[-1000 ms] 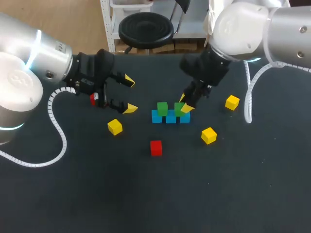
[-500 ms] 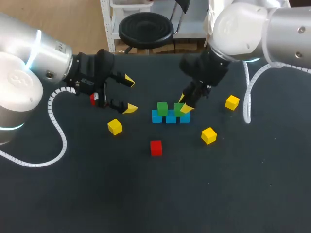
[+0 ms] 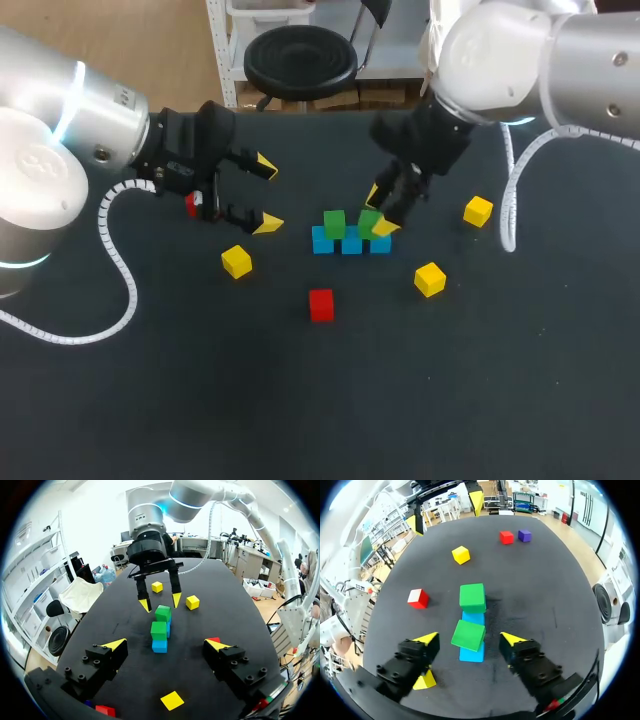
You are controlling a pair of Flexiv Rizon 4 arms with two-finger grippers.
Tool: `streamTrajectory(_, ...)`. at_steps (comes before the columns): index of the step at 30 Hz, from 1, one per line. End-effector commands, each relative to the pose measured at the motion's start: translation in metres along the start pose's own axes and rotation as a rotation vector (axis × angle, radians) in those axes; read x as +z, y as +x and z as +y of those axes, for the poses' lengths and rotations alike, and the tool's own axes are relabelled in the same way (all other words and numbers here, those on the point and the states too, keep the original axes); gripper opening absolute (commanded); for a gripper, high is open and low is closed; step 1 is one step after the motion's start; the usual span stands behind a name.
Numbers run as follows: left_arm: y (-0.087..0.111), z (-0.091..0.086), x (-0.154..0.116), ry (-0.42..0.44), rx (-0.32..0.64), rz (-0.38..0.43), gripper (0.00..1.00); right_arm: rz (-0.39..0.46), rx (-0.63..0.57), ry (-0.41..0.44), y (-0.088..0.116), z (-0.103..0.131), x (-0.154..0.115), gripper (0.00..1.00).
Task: Place the blue cubes, place green cubes on the blue cubes, place the yellow cubes on the green cubes, then place the red cubes on the yellow cubes, and place purple cube on the red cubes.
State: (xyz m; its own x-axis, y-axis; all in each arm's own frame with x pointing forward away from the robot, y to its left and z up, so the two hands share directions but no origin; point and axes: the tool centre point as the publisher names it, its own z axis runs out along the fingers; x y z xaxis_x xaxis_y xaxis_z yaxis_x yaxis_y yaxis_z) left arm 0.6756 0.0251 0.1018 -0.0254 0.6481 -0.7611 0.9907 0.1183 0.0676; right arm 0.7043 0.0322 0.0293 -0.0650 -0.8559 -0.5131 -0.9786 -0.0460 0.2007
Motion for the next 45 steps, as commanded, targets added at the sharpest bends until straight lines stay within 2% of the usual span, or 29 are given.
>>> streamTrajectory(1,0.002,-0.001,0.000,-0.002,0.003,-0.007,1.00,-0.006,0.008,0.005,0.002,0.002,-0.001,1.00)
streamTrajectory(9,0.002,-0.001,0.000,-0.002,0.003,-0.007,1.00,-0.007,0.037,0.015,0.002,-0.005,0.004,1.00)
streamTrajectory(10,0.002,-0.001,0.000,-0.002,0.003,-0.007,1.00,-0.007,0.038,0.015,0.002,-0.006,0.004,0.96)
streamTrajectory(12,0.002,-0.001,0.000,-0.002,0.003,-0.007,1.00,-0.006,0.039,0.016,0.002,-0.008,0.005,0.73)
streamTrajectory(13,0.002,-0.001,0.000,-0.002,0.003,-0.007,1.00,-0.005,0.040,0.016,0.002,-0.008,0.005,0.58)
streamTrajectory(14,0.002,-0.001,0.000,-0.002,0.003,-0.007,1.00,-0.005,0.040,0.015,0.002,-0.009,0.005,0.49)
streamTrajectory(15,0.002,-0.001,0.000,-0.002,0.003,-0.007,1.00,-0.004,0.040,0.015,0.002,-0.009,0.005,0.46)
streamTrajectory(17,0.002,-0.001,0.000,-0.002,0.003,-0.007,1.00,-0.001,0.040,0.014,0.002,-0.009,0.004,0.35)
streamTrajectory(21,0.002,-0.001,0.000,-0.002,0.003,-0.007,1.00,0.004,0.032,0.015,0.002,-0.009,0.002,0.02)
streamTrajectory(45,0.002,-0.001,0.000,-0.002,0.003,-0.007,1.00,0.015,0.009,0.007,0.002,-0.006,0.003,0.00)
